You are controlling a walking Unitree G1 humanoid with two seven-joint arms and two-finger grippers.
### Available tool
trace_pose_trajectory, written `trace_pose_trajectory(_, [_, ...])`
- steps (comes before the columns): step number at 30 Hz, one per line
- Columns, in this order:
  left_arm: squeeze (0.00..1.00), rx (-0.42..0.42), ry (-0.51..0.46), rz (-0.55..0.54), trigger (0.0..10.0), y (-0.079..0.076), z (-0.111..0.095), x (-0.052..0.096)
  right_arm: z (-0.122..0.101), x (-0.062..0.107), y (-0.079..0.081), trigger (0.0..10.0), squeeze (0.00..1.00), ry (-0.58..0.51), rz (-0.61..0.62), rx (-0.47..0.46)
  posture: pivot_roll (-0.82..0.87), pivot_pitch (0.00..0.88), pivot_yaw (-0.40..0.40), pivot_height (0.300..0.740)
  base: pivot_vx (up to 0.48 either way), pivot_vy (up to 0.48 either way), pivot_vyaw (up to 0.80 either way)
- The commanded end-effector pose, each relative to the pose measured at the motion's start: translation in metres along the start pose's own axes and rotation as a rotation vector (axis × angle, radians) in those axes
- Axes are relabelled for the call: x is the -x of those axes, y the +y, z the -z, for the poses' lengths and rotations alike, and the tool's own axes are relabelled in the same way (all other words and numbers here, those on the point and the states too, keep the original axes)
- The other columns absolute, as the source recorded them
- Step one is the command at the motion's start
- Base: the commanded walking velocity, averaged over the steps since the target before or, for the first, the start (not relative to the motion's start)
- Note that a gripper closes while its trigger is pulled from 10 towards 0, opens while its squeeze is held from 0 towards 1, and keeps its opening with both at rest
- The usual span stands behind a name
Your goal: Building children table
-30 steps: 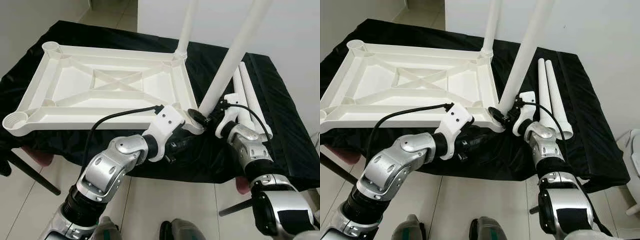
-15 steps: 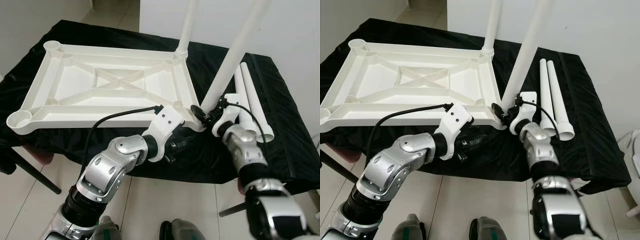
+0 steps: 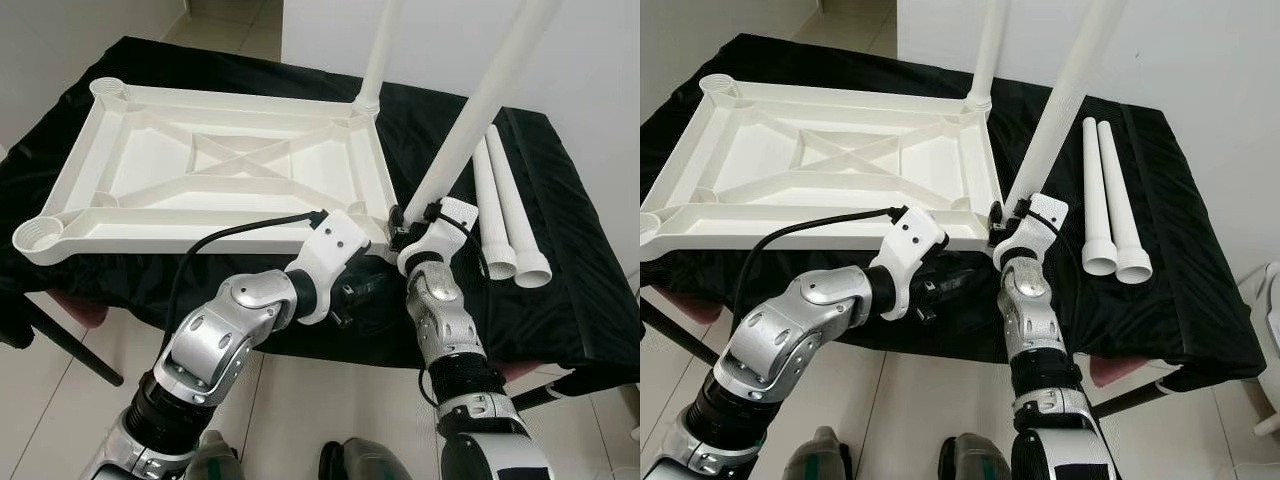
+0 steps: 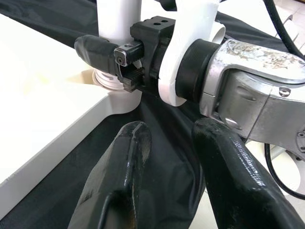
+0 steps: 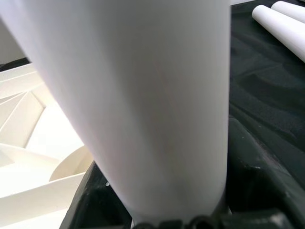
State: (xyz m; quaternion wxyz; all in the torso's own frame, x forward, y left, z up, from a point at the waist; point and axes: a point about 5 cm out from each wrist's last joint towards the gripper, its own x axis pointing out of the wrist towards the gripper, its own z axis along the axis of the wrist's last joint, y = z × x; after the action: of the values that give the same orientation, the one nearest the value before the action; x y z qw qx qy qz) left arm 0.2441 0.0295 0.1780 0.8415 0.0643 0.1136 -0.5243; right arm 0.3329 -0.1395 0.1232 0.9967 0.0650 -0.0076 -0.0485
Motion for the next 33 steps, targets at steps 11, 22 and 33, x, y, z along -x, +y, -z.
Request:
trace_pose_trajectory(11, [0.00, 0.004, 0.004, -0.041, 10.0, 0.000, 0.001, 0.000, -0.001, -0.003, -0.022, 10.0, 0.98, 0.043, 0.055, 0.039, -0.01, 0.034, -0.091, 0.740, 0.000, 0.000, 0.00])
trace_pose_trajectory(22, [0.00, 0.005, 0.005, -0.042, 10.0, -0.001, 0.001, 0.001, -0.009, 0.002, -0.021, 10.0, 1.00, -0.010, -0.006, 0.028, -0.01, 0.036, -0.089, 0.740, 0.000, 0.000, 0.00])
trace_pose_trajectory(33, [0.00, 0.008, 0.009, -0.048, 10.0, 0.000, 0.003, 0.001, -0.011, 0.031, -0.020, 10.0, 0.00, -0.062, -0.145, 0.027, -0.02, 0.044, -0.090, 0.740, 0.000, 0.000, 0.00])
